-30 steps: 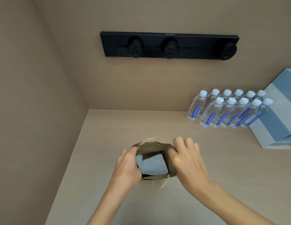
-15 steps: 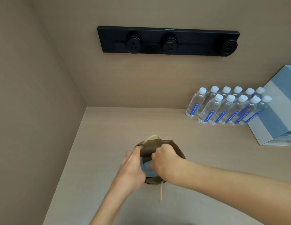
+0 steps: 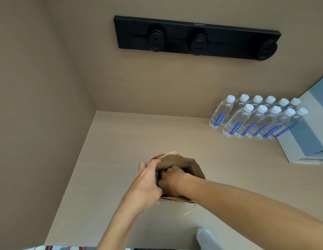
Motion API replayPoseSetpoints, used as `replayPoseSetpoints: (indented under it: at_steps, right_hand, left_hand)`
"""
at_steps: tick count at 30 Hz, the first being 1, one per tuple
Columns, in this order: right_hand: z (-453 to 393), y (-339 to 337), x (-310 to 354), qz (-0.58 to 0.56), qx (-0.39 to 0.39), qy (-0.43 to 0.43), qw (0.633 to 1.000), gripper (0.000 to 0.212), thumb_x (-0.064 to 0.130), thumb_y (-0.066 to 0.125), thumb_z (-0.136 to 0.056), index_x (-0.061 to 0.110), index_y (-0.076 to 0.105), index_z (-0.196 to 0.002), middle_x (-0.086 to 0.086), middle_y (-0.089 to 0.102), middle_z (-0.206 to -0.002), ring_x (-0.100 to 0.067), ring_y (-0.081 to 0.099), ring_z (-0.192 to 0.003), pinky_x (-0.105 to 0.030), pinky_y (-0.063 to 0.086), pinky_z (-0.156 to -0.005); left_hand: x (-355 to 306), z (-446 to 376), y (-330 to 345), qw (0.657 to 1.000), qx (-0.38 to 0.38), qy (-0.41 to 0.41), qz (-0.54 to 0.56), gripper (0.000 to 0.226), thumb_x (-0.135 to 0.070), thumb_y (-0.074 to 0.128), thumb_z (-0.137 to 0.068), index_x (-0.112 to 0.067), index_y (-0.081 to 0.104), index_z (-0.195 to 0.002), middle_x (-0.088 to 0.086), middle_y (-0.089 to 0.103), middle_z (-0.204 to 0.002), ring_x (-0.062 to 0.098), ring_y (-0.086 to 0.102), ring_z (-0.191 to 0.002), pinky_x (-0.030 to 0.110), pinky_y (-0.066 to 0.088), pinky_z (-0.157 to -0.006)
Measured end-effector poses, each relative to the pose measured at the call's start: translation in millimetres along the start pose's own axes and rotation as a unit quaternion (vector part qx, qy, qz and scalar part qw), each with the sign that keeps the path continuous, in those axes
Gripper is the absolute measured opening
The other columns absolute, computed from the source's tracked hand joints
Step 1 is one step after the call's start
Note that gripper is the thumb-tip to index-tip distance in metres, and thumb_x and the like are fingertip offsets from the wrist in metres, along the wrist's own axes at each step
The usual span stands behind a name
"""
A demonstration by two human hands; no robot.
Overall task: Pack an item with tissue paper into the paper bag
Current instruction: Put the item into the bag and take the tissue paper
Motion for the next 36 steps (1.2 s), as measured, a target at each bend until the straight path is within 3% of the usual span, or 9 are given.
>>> replayPoseSetpoints:
  at_steps: [4,7,15,20,23,25,28,32,36]
  right_hand:
    - [-1,1,5,-0.095,-0.019,-0.010,0.995,0.037,0.036,0.047,-0.096,0.014,0.060,-0.122,-0.012,0.059,-0.127,-0.034,0.057,-0.114,-0.046,0.051,-0.088]
    - [0,-1,4,-0.197,-0.040,0.002,0.980,0.033,0.037,0.051,-0.090,0.014,0.066,-0.108,-0.009,0.065,-0.113,-0.032,0.063,-0.102,-0.047,0.056,-0.081]
    - [3,9,-1,-0.243,0.001,0.051,0.969,0.030,0.029,0.046,-0.093,0.010,0.063,-0.109,-0.013,0.066,-0.113,-0.032,0.062,-0.105,-0.046,0.051,-0.088]
    - [7,4,-8,-0.297,-0.041,0.063,0.952,0.023,0.012,0.055,-0.090,0.009,0.063,-0.111,-0.013,0.064,-0.107,-0.029,0.062,-0.091,-0.035,0.046,-0.069]
    - [20,-14,-22,-0.427,-0.097,0.065,0.897,0.008,0.010,0.056,-0.086,0.013,0.060,-0.092,-0.002,0.062,-0.090,-0.014,0.056,-0.076,-0.023,0.041,-0.063]
    - [35,-27,-36,-0.503,-0.128,0.079,0.851,0.018,0.014,0.058,-0.084,0.018,0.048,-0.069,0.004,0.049,-0.068,-0.009,0.045,-0.060,-0.022,0.033,-0.055]
    - [70,-36,-57,-0.638,-0.189,0.110,0.738,0.022,0.020,0.062,-0.078,0.020,0.047,-0.061,-0.002,0.047,-0.064,-0.017,0.044,-0.060,-0.029,0.033,-0.057]
    - [118,-48,-68,-0.785,-0.271,0.028,0.556,0.010,0.017,0.067,-0.080,0.009,0.073,-0.084,-0.004,0.075,-0.080,-0.019,0.068,-0.071,-0.029,0.051,-0.059]
    - [148,-60,-74,-0.832,-0.355,-0.055,0.422,0.017,0.007,0.067,-0.085,-0.002,0.072,-0.099,-0.020,0.074,-0.097,-0.032,0.069,-0.085,-0.040,0.051,-0.074]
  left_hand:
    - [1,0,-1,1.000,0.001,0.005,0.005,0.085,0.012,0.047,-0.072,-0.036,0.035,-0.142,-0.012,0.030,-0.108,0.020,0.059,-0.072,0.009,0.046,-0.044]
    - [1,-1,-1,1.000,0.001,0.007,0.017,0.082,0.011,0.046,-0.072,-0.036,0.039,-0.139,-0.017,0.031,-0.102,0.020,0.058,-0.073,0.010,0.047,-0.044]
    - [-1,3,2,0.999,0.005,0.019,0.028,0.078,0.010,0.044,-0.070,-0.037,0.044,-0.133,-0.027,0.032,-0.103,0.023,0.059,-0.072,0.012,0.049,-0.046]
    - [-2,6,-1,0.999,0.000,0.032,0.043,0.079,0.009,0.044,-0.069,-0.038,0.048,-0.132,-0.014,0.038,-0.109,0.021,0.058,-0.084,0.014,0.052,-0.048]
    - [-4,7,-8,0.998,-0.027,0.044,0.048,0.073,0.009,0.046,-0.072,-0.038,0.051,-0.128,-0.008,0.040,-0.112,0.017,0.059,-0.082,0.015,0.053,-0.048]
    - [-8,7,-15,0.995,-0.060,0.056,0.054,0.069,0.007,0.048,-0.076,-0.041,0.051,-0.126,-0.009,0.042,-0.110,0.013,0.058,-0.075,0.015,0.053,-0.048]
    - [-15,7,-29,0.986,-0.111,0.080,0.098,0.057,-0.002,0.054,-0.083,-0.047,0.052,-0.118,-0.012,0.044,-0.113,0.005,0.059,-0.068,0.014,0.053,-0.048]
    - [-25,12,-48,0.968,-0.172,0.114,0.145,0.042,-0.005,0.054,-0.092,-0.044,0.061,-0.107,-0.009,0.050,-0.114,-0.005,0.059,-0.063,0.014,0.053,-0.052]
    - [-40,28,-63,0.949,-0.226,0.126,0.182,0.037,-0.008,0.056,-0.092,-0.043,0.068,-0.092,-0.012,0.066,-0.085,0.000,0.063,-0.069,0.030,0.056,-0.068]
Point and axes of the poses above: each hand's wrist, its own z-axis away from the middle knuckle, its own y-axis out of the palm, x = y × z, the point moved 7 cm from there along -z, towards the middle knuckle
